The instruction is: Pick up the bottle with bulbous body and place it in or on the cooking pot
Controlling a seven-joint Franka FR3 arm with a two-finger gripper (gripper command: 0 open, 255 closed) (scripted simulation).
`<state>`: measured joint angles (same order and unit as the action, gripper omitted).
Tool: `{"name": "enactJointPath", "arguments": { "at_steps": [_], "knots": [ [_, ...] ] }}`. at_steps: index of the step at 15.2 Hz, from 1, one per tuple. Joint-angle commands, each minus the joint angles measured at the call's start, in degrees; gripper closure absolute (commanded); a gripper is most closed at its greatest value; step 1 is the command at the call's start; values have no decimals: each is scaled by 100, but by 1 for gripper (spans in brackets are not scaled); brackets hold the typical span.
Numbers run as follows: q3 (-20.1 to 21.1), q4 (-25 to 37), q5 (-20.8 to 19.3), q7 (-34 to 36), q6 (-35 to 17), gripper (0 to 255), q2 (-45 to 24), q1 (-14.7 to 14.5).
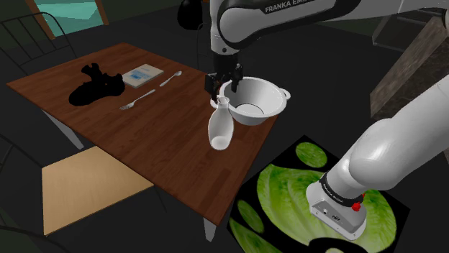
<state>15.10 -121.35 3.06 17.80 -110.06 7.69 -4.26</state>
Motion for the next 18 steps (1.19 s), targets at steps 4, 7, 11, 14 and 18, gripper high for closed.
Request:
{"name": "enactJointPath", "arguments": {
  "at_steps": [4,7,11,14,18],
  "knots": [
    [67,-70,-21,80,-321,0,-262,-44],
    [76,-241,-32,91,-552,0,-324,-49],
    [78,-273,-35,93,-597,0,-337,-50],
    [78,-273,-35,93,-597,0,-337,-50],
    [78,-273,-35,93,-596,255,-337,-50]
  ]
}}
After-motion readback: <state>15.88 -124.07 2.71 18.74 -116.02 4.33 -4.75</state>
